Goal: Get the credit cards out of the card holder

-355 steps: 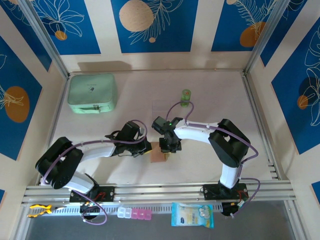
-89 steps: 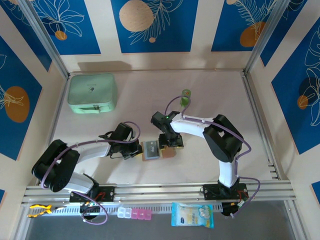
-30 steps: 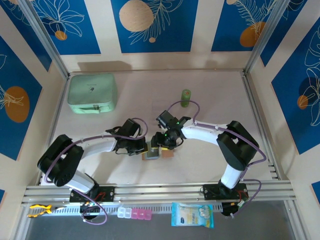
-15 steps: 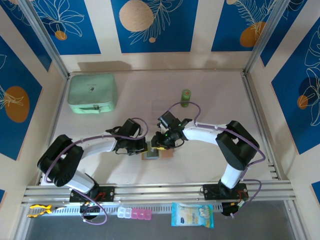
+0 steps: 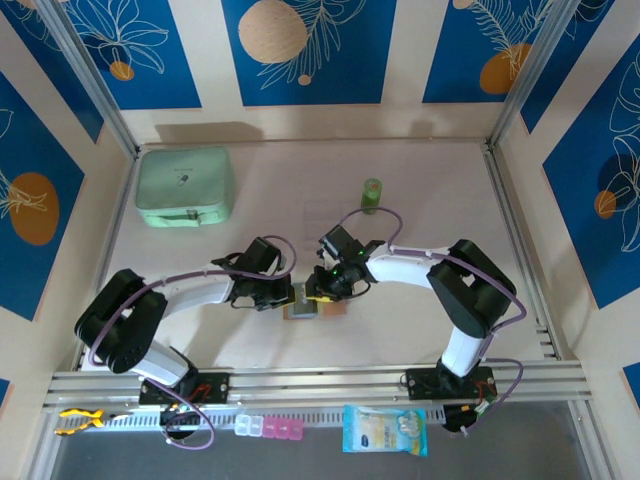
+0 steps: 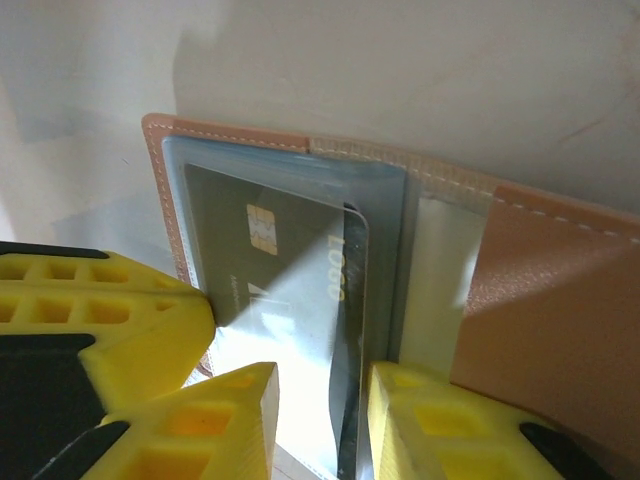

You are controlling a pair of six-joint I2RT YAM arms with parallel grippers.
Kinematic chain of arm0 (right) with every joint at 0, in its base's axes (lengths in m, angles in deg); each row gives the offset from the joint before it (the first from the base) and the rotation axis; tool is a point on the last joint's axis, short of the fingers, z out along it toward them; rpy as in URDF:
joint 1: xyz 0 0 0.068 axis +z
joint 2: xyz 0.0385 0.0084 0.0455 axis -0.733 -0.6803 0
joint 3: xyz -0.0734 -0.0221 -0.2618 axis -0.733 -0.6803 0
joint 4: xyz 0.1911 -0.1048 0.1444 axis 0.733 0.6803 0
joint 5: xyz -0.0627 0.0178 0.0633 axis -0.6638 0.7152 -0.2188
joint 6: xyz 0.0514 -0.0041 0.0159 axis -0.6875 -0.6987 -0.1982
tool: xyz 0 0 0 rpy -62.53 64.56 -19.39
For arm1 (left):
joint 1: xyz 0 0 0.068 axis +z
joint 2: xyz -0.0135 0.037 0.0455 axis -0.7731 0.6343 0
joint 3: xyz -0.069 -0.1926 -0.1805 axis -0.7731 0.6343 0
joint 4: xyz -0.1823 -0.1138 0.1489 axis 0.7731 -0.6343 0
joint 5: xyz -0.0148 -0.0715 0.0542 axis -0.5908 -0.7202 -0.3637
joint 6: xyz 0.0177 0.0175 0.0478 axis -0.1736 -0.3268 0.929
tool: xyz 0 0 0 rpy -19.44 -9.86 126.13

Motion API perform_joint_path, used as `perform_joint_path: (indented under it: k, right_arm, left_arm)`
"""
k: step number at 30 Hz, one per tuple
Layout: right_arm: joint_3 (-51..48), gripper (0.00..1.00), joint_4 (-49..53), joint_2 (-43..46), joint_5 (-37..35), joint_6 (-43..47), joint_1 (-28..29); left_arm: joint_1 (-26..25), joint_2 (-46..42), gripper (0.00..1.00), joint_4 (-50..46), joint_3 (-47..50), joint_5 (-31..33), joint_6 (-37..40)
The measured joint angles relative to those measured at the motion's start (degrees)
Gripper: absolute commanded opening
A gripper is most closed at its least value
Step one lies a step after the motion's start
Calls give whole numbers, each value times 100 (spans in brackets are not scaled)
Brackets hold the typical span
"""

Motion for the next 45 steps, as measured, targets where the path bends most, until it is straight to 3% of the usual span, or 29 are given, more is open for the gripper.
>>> perform_joint_path:
  k: [19, 45]
  right_arm:
    - [-74, 30, 122, 229, -118, -20, 0]
    - [-238, 25, -481, 46, 323, -129, -66]
  left_arm:
    - [0, -2, 1, 0, 0, 15, 0]
    - [0, -2, 0, 0, 0, 17, 0]
